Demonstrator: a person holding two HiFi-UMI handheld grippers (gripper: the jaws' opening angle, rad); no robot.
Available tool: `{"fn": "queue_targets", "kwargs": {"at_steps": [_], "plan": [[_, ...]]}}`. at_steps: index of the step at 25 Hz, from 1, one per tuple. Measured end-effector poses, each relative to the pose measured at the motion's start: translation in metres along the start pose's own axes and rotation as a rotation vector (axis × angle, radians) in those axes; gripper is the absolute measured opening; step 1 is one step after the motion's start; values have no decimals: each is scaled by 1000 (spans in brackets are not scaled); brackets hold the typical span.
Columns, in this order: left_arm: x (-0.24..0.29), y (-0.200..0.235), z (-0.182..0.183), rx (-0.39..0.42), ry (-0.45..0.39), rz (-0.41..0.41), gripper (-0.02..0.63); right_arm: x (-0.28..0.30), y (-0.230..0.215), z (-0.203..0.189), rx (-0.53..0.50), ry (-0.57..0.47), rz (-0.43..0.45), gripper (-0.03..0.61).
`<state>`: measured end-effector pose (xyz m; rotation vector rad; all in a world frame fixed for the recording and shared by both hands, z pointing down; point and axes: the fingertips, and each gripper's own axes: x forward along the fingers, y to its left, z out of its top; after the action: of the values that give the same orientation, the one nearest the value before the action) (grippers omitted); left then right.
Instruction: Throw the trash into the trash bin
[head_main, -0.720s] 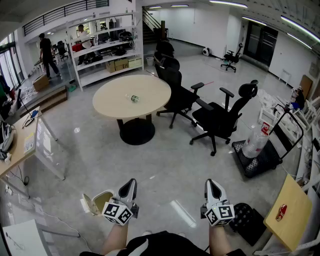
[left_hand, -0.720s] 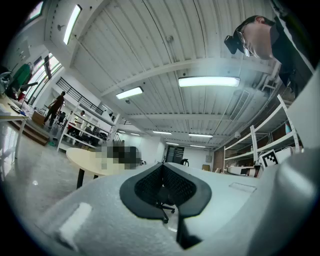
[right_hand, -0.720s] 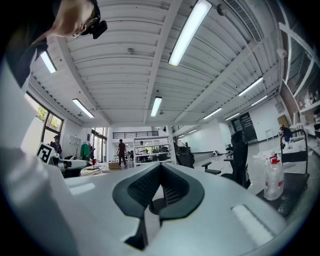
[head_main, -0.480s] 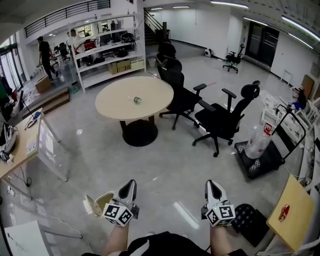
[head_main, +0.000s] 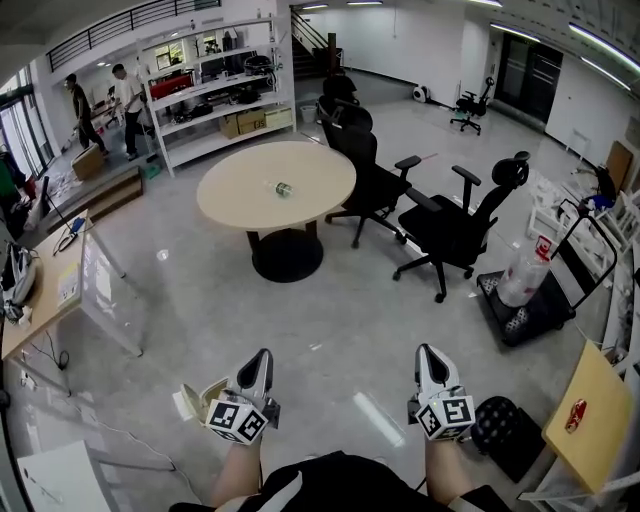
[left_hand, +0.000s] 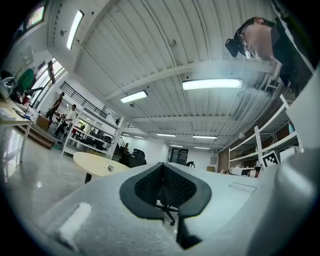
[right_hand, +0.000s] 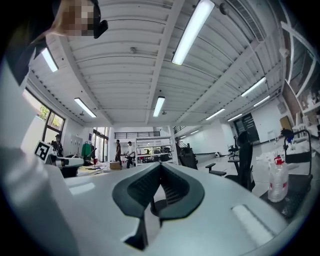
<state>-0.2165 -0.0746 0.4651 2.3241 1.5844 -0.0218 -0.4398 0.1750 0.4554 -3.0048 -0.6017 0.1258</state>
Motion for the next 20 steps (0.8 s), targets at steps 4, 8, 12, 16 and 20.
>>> {"fn": "queue_targets", "kwargs": {"at_steps": [4, 8, 12, 16, 20], "plan": [[2, 15, 10, 8, 8, -8, 3, 16, 28, 2, -9, -17, 27, 6], [4, 28, 17, 8, 18, -36, 3, 27, 42, 0, -2, -15, 12, 6], [1, 50, 22, 20, 21, -53, 3, 38, 60, -3, 24, -20, -9, 5], [5, 63, 25, 20, 42, -59, 3, 49, 73, -11, 43, 3, -13, 6], [22, 75, 16, 18, 49, -53, 3, 69, 62, -19, 57, 25, -13, 6]]}}
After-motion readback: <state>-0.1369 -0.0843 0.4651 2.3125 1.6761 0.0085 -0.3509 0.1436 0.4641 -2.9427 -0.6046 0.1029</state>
